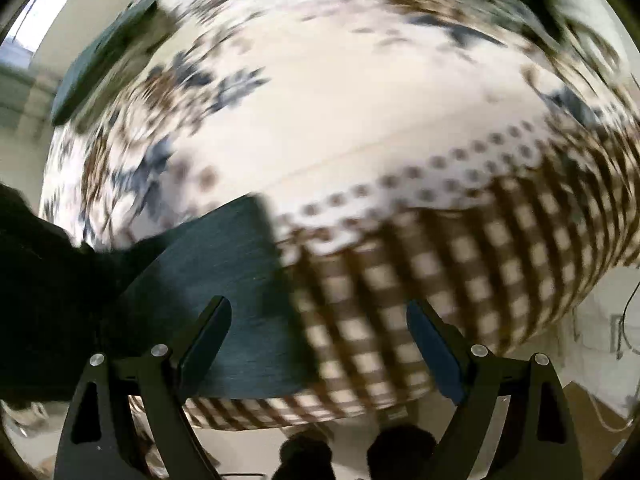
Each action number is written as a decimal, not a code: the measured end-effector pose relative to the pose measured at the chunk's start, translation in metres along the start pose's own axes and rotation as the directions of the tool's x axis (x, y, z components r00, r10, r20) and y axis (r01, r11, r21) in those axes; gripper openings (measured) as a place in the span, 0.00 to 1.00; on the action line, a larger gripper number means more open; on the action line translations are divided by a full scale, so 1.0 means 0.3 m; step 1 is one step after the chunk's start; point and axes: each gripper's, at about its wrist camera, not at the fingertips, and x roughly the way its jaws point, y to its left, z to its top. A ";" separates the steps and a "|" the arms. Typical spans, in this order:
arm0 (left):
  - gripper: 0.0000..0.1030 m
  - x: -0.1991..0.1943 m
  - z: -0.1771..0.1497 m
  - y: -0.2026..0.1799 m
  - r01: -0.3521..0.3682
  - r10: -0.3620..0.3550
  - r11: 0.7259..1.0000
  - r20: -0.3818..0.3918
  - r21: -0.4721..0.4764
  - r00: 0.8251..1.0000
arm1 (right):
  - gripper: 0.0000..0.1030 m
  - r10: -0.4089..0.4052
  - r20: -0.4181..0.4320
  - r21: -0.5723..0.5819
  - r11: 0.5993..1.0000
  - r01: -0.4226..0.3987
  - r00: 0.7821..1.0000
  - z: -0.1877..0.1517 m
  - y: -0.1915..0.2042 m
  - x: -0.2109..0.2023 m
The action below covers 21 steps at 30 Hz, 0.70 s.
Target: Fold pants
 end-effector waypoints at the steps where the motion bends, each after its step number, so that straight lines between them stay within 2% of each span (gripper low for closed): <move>1: 0.20 0.035 -0.031 -0.045 -0.001 0.002 1.000 -0.031 0.027 1.000 | 0.89 0.009 0.001 0.016 1.000 -0.009 1.000 0.000 -0.039 -0.008; 4: 0.20 0.155 -0.140 -0.152 -0.019 0.033 0.994 -0.120 0.111 0.992 | 0.89 0.026 0.004 0.066 0.997 -0.026 1.000 0.010 -0.168 -0.026; 8: 0.22 0.255 -0.225 -0.224 -0.041 0.076 0.984 -0.196 0.174 0.978 | 0.89 0.027 0.003 0.096 0.995 -0.027 1.000 0.016 -0.277 -0.040; 11: 0.24 0.295 -0.230 -0.254 -0.069 0.123 0.976 -0.262 0.207 0.957 | 0.89 0.056 0.002 0.095 0.994 -0.056 0.998 0.017 -0.325 -0.054; 13: 0.27 0.277 -0.217 -0.259 -0.083 0.139 0.974 -0.267 0.209 0.954 | 0.89 0.098 -0.003 0.098 0.990 -0.097 0.995 0.018 -0.340 -0.054; 14: 0.34 0.273 -0.214 -0.261 -0.084 0.141 0.974 -0.276 0.211 0.951 | 0.89 0.118 -0.005 0.096 0.988 -0.117 0.993 0.016 -0.341 -0.055; 15: 0.47 0.269 -0.203 -0.262 -0.076 0.136 0.975 -0.292 0.207 0.947 | 0.89 0.142 -0.005 0.093 0.986 -0.141 0.990 0.012 -0.347 -0.064; 16: 0.54 0.259 -0.190 -0.265 -0.063 0.123 0.978 -0.305 0.201 0.944 | 0.89 0.168 -0.006 0.089 0.982 -0.167 0.986 0.013 -0.344 -0.067; 17: 0.73 0.239 -0.164 -0.268 -0.082 0.144 0.975 -0.310 0.205 0.940 | 0.89 0.203 -0.006 0.080 0.976 -0.201 0.979 0.020 -0.329 -0.069; 18: 0.84 0.235 -0.160 -0.272 -0.092 0.155 0.973 -0.309 0.211 0.938 | 0.89 0.224 -0.003 0.074 0.972 -0.223 0.975 0.022 -0.321 -0.076; 21: 0.87 0.188 -0.112 -0.261 -0.118 0.180 0.969 -0.290 0.218 0.940 | 0.89 0.285 -0.001 0.053 0.957 -0.284 0.959 0.044 -0.275 -0.087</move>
